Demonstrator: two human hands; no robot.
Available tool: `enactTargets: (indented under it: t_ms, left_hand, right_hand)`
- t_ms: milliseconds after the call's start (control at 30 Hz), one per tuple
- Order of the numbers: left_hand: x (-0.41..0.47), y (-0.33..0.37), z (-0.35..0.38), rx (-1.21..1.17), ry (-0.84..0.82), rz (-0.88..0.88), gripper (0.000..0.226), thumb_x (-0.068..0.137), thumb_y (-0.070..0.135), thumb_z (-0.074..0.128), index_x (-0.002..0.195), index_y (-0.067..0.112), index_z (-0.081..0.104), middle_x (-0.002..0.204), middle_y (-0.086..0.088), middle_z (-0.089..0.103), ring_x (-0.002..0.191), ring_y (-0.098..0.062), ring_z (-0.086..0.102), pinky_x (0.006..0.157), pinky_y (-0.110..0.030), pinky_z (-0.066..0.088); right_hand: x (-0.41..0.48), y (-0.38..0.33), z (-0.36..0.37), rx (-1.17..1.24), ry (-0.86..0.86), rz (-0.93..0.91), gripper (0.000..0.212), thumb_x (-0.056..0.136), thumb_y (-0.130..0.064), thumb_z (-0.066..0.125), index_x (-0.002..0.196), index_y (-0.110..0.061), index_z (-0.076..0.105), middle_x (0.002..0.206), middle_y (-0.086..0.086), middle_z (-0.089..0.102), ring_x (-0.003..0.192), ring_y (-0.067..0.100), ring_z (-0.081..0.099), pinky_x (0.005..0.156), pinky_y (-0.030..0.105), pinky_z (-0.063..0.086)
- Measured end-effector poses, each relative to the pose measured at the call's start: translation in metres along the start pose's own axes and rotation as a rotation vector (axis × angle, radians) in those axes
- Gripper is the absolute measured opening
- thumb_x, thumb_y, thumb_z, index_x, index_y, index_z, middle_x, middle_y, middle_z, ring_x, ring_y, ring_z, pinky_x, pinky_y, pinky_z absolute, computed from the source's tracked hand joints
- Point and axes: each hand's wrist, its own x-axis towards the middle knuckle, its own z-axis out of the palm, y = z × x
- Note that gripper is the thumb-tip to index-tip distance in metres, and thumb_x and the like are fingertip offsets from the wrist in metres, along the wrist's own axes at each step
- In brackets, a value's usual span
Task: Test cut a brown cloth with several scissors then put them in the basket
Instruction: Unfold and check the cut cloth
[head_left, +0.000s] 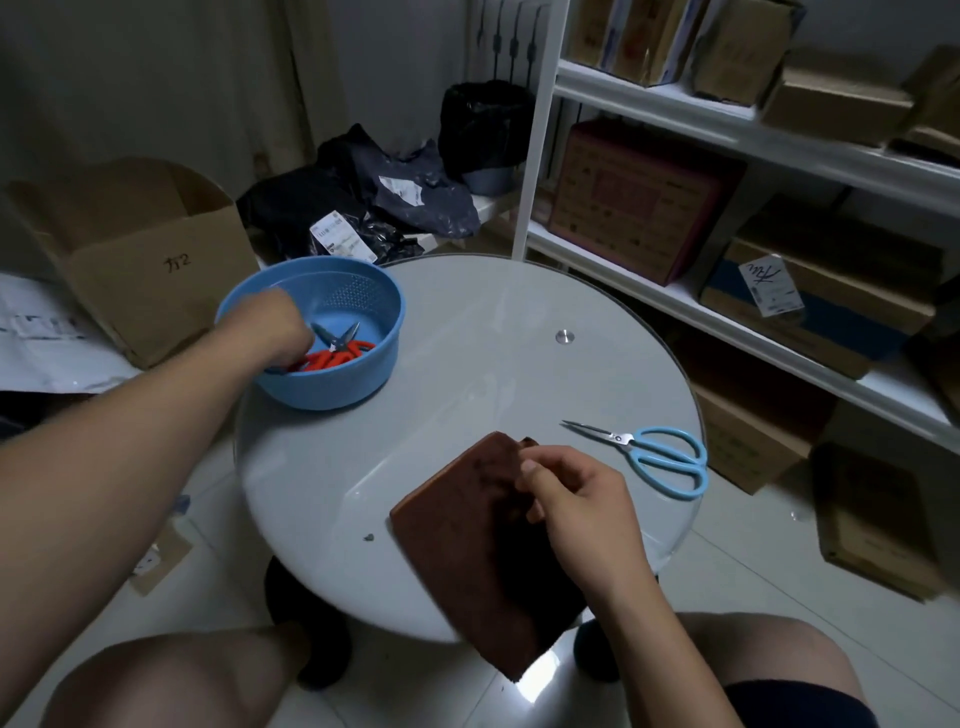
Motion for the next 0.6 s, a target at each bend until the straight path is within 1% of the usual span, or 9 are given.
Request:
enactTargets:
  t_ms: [67, 133, 233, 300, 367, 433, 500, 567, 600]
  left_hand:
    - [-0.017, 0.003, 0.001, -0.087, 0.159, 0.043, 0.025, 0.082, 0.020, 0.056, 0.097, 0.012, 0.075, 0.100, -0.014, 0.073, 0.091, -0.035, 0.064, 0.074, -0.039, 0.054]
    - [-0.048, 0.014, 0.004, -0.206, 0.331, 0.159, 0.026, 0.084, 0.018, 0.056, 0.101, 0.016, 0.075, 0.106, -0.014, 0.069, 0.099, -0.036, 0.062, 0.083, -0.044, 0.052]
    - [-0.108, 0.037, 0.015, -0.360, 0.442, 0.443, 0.025, 0.083, 0.018, 0.054, 0.098, 0.012, 0.074, 0.096, -0.012, 0.062, 0.092, -0.033, 0.060, 0.083, -0.045, 0.051]
    - [-0.144, 0.052, 0.031, -0.420, 0.357, 0.542, 0.024, 0.080, 0.022, 0.054, 0.094, 0.015, 0.073, 0.091, -0.006, 0.061, 0.084, -0.028, 0.060, 0.081, -0.041, 0.051]
    - [-0.167, 0.067, 0.049, -0.454, 0.174, 0.501, 0.022, 0.080, 0.028, 0.058, 0.095, 0.021, 0.072, 0.090, 0.000, 0.060, 0.082, -0.022, 0.060, 0.082, -0.037, 0.051]
    - [-0.180, 0.079, 0.062, -0.440, 0.030, 0.402, 0.022, 0.081, 0.037, 0.063, 0.099, 0.026, 0.070, 0.094, 0.001, 0.060, 0.088, -0.021, 0.061, 0.085, -0.036, 0.050]
    - [-0.188, 0.086, 0.072, -0.412, -0.061, 0.327, 0.032, 0.080, 0.046, 0.067, 0.105, 0.027, 0.067, 0.100, -0.001, 0.058, 0.098, -0.022, 0.060, 0.088, -0.033, 0.048]
    - [-0.193, 0.090, 0.076, -0.395, -0.087, 0.305, 0.043, 0.078, 0.052, 0.067, 0.112, 0.026, 0.065, 0.106, -0.003, 0.056, 0.106, -0.024, 0.058, 0.092, -0.034, 0.047]
    - [-0.194, 0.091, 0.078, -0.380, -0.073, 0.304, 0.046, 0.078, 0.053, 0.067, 0.115, 0.026, 0.063, 0.109, -0.004, 0.056, 0.109, -0.025, 0.056, 0.094, -0.036, 0.046]
  right_hand:
    - [0.001, 0.001, 0.003, -0.019, -0.020, 0.002, 0.013, 0.092, -0.015, 0.067, 0.091, -0.022, 0.078, 0.072, -0.006, 0.073, 0.053, 0.003, 0.058, 0.057, 0.015, 0.048]
    - [0.000, 0.003, 0.004, -0.049, -0.024, 0.004, 0.011, 0.091, -0.016, 0.068, 0.090, -0.022, 0.078, 0.073, -0.006, 0.074, 0.052, 0.004, 0.058, 0.058, 0.017, 0.049]
    - [-0.004, 0.005, 0.005, -0.060, -0.037, 0.004, 0.009, 0.091, -0.017, 0.070, 0.091, -0.021, 0.077, 0.073, -0.004, 0.073, 0.050, 0.005, 0.057, 0.058, 0.019, 0.049]
    - [-0.008, 0.007, 0.002, -0.089, -0.038, -0.001, 0.007, 0.090, -0.019, 0.071, 0.091, -0.022, 0.077, 0.072, -0.003, 0.073, 0.050, 0.005, 0.059, 0.061, 0.022, 0.049]
    - [-0.012, 0.010, -0.001, -0.122, -0.039, -0.010, 0.005, 0.089, -0.022, 0.072, 0.091, -0.023, 0.077, 0.075, -0.003, 0.075, 0.053, 0.006, 0.060, 0.065, 0.026, 0.051]
    - [-0.017, 0.012, -0.007, -0.146, -0.036, -0.002, 0.006, 0.088, -0.025, 0.072, 0.092, -0.024, 0.077, 0.077, -0.002, 0.076, 0.054, 0.006, 0.061, 0.067, 0.028, 0.053]
    - [-0.023, 0.011, -0.018, -0.160, -0.029, -0.003, 0.006, 0.089, -0.021, 0.072, 0.093, -0.024, 0.076, 0.077, -0.002, 0.076, 0.052, 0.002, 0.060, 0.064, 0.024, 0.052]
    - [-0.025, 0.007, -0.035, -0.158, -0.004, -0.002, 0.009, 0.090, -0.016, 0.071, 0.094, -0.022, 0.076, 0.079, 0.000, 0.077, 0.052, 0.001, 0.061, 0.062, 0.021, 0.052]
    - [-0.023, 0.007, -0.044, -0.173, 0.024, -0.003, 0.011, 0.090, -0.014, 0.070, 0.094, -0.023, 0.076, 0.080, 0.000, 0.077, 0.054, 0.002, 0.063, 0.064, 0.023, 0.054]
